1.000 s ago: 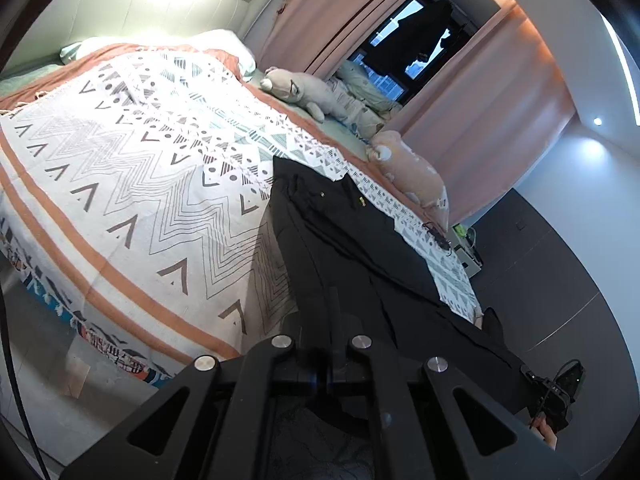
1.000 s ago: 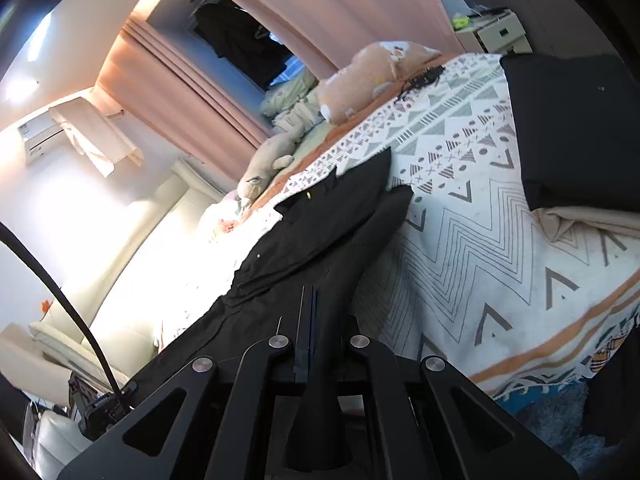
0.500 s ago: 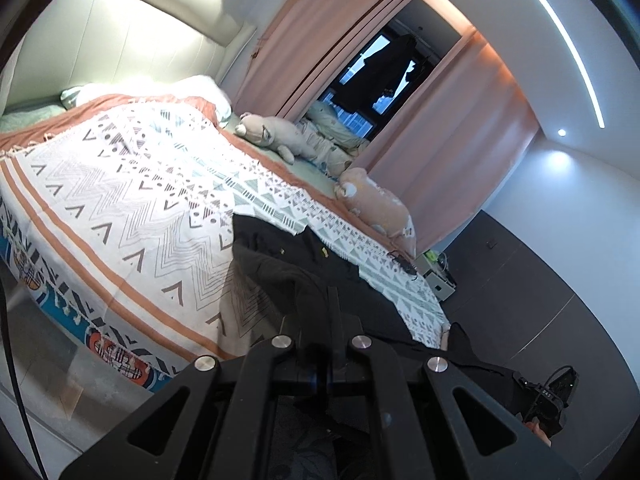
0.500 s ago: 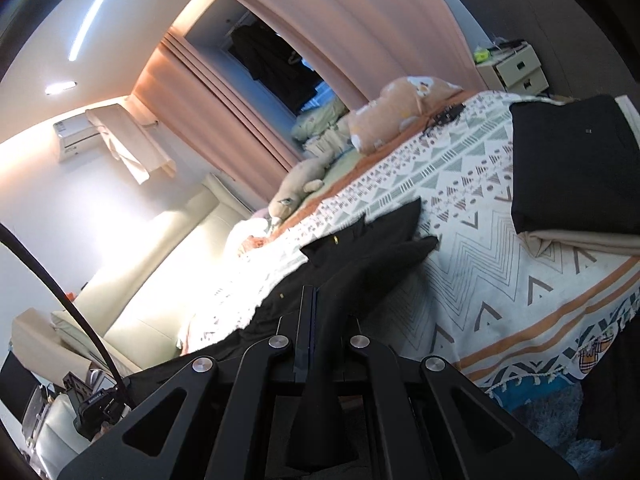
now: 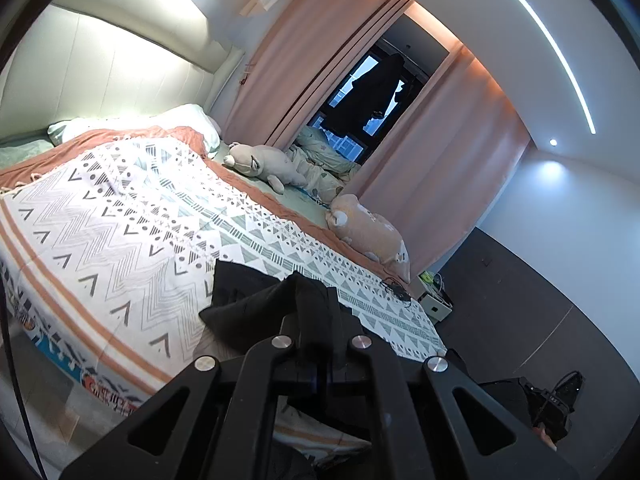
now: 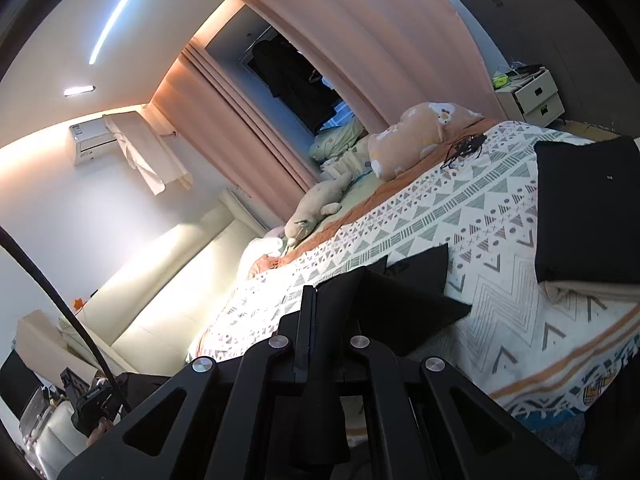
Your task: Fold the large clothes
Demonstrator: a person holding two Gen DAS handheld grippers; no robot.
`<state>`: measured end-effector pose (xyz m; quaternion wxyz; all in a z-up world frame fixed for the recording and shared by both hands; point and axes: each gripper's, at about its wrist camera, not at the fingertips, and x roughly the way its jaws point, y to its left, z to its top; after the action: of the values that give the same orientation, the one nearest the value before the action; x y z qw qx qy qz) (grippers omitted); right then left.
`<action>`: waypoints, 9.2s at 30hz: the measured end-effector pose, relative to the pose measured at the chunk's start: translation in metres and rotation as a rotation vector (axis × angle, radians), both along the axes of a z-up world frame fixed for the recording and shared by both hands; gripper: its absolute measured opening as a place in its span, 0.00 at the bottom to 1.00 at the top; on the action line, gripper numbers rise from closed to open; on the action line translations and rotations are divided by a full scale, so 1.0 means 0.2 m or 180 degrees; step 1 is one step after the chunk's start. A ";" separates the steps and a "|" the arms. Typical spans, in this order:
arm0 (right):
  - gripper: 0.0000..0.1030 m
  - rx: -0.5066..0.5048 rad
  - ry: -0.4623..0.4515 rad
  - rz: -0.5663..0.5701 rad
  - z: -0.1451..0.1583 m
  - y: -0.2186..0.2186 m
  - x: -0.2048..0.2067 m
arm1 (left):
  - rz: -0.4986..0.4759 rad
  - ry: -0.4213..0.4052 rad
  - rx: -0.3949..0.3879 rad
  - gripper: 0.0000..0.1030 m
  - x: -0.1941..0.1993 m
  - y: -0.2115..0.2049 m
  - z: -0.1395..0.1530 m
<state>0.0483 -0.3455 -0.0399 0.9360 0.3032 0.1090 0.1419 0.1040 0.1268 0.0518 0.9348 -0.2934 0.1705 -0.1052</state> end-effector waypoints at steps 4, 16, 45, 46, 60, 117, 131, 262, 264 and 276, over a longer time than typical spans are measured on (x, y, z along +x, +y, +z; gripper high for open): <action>0.00 -0.0034 -0.0016 0.0001 0.09 -0.03 0.19 | 0.0025 -0.0047 0.0011 0.04 0.21 -0.01 0.07; 0.00 -0.0108 0.0150 -0.0097 0.29 -0.04 0.93 | 0.0106 0.0157 0.0183 0.04 0.93 0.00 0.18; 0.00 -0.0108 0.1161 -0.0207 -0.05 0.05 2.09 | 0.0190 0.1296 0.0248 0.04 2.09 -0.01 -0.66; 0.00 -0.0118 0.1199 -0.0225 -0.06 0.05 2.12 | 0.0186 0.1331 0.0239 0.04 2.12 -0.01 -0.69; 0.89 -0.0202 0.1088 -0.0331 -0.08 0.08 2.16 | 0.0101 0.1602 0.0310 1.00 2.24 -0.08 -0.76; 0.42 -0.2439 0.2283 0.0344 -0.33 1.30 2.94 | 0.0324 0.1981 0.0163 0.55 1.62 0.10 -1.20; 0.82 -0.1828 0.1920 0.0428 -0.05 1.10 2.54 | 0.0314 0.2003 -0.0243 0.55 1.37 0.16 -1.14; 0.75 0.0197 0.1693 -0.0042 -0.34 -0.20 1.44 | -0.1938 0.1783 0.0638 0.90 1.55 -1.66 -0.62; 0.75 0.0182 0.1730 -0.0059 -0.36 -0.17 1.46 | -0.1854 0.1721 0.0703 0.90 1.56 -1.62 -0.61; 0.75 0.0040 0.1741 0.0005 -0.37 0.00 1.57 | -0.1413 0.1528 0.0672 0.90 1.50 -1.24 -0.65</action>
<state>0.3630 -0.3453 -0.1148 0.8697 0.3360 0.3571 0.0561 0.4031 -0.1218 -0.0788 0.8475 -0.1671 0.4552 -0.2158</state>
